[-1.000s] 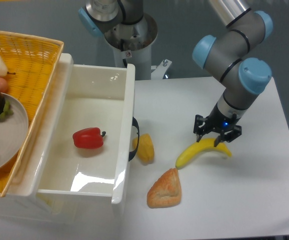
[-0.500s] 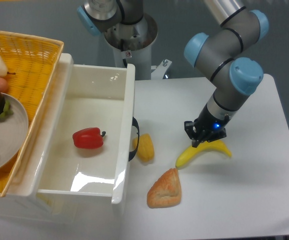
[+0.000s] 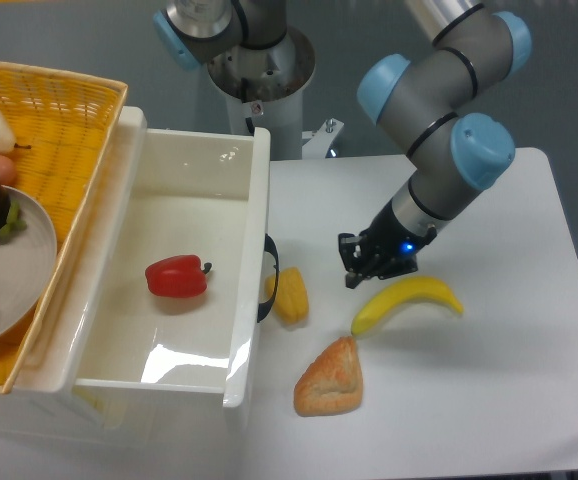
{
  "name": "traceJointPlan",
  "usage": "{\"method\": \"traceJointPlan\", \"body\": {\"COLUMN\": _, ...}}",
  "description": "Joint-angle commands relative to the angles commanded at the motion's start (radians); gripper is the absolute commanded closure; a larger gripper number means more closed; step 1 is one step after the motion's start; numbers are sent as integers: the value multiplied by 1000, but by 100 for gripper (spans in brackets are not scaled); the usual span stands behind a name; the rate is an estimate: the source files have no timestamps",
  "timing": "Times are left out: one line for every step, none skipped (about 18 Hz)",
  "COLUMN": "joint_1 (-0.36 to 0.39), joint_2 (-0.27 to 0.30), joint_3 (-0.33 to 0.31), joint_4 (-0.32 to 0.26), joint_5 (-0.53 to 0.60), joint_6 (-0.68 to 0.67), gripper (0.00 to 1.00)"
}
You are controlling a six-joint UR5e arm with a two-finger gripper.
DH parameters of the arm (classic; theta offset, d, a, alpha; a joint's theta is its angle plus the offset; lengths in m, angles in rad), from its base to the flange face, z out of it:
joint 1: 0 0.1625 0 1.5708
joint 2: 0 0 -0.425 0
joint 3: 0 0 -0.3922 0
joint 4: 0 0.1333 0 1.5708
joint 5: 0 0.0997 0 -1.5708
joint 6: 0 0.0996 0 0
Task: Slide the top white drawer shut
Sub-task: 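Move the gripper toward the front panel of the open white drawer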
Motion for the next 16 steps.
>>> {"method": "traceJointPlan", "body": {"joint_1": 0, "joint_2": 2, "joint_3": 0, "joint_4": -14, "joint_5": -11, "joint_6": 0, "gripper": 92}}
{"method": "traceJointPlan", "body": {"joint_1": -2, "joint_2": 3, "joint_3": 0, "joint_4": -22, "joint_5": -21, "joint_6": 0, "gripper": 92}}
{"method": "traceJointPlan", "body": {"joint_1": -8, "joint_2": 11, "joint_3": 0, "joint_4": -28, "joint_5": -31, "joint_6": -2, "gripper": 92}}
{"method": "traceJointPlan", "body": {"joint_1": -15, "joint_2": 17, "joint_3": 0, "joint_4": -32, "joint_5": -32, "joint_6": -2, "gripper": 92}}
{"method": "traceJointPlan", "body": {"joint_1": -21, "joint_2": 17, "joint_3": 0, "joint_4": -37, "joint_5": -34, "joint_6": -2, "gripper": 92}}
{"method": "traceJointPlan", "body": {"joint_1": -37, "joint_2": 18, "joint_3": 0, "joint_4": -43, "joint_5": -34, "joint_6": -3, "gripper": 92}}
{"method": "traceJointPlan", "body": {"joint_1": -43, "joint_2": 17, "joint_3": 0, "joint_4": -43, "joint_5": -35, "joint_6": -3, "gripper": 92}}
{"method": "traceJointPlan", "body": {"joint_1": -48, "joint_2": 18, "joint_3": 0, "joint_4": -43, "joint_5": -46, "joint_6": -3, "gripper": 92}}
{"method": "traceJointPlan", "body": {"joint_1": -54, "joint_2": 18, "joint_3": 0, "joint_4": -43, "joint_5": -63, "joint_6": -3, "gripper": 92}}
{"method": "traceJointPlan", "body": {"joint_1": -55, "joint_2": 17, "joint_3": 0, "joint_4": -43, "joint_5": -77, "joint_6": -3, "gripper": 92}}
{"method": "traceJointPlan", "body": {"joint_1": -60, "joint_2": 18, "joint_3": 0, "joint_4": -43, "joint_5": -84, "joint_6": -3, "gripper": 92}}
{"method": "traceJointPlan", "body": {"joint_1": -63, "joint_2": 17, "joint_3": 0, "joint_4": -43, "joint_5": -86, "joint_6": -3, "gripper": 92}}
{"method": "traceJointPlan", "body": {"joint_1": -64, "joint_2": 17, "joint_3": 0, "joint_4": -43, "joint_5": -88, "joint_6": -3, "gripper": 92}}
{"method": "traceJointPlan", "body": {"joint_1": -64, "joint_2": 17, "joint_3": 0, "joint_4": -43, "joint_5": -88, "joint_6": -3, "gripper": 92}}
{"method": "traceJointPlan", "body": {"joint_1": -66, "joint_2": 18, "joint_3": 0, "joint_4": -43, "joint_5": -89, "joint_6": -3, "gripper": 92}}
{"method": "traceJointPlan", "body": {"joint_1": -66, "joint_2": 18, "joint_3": 0, "joint_4": -45, "joint_5": -94, "joint_6": -3, "gripper": 92}}
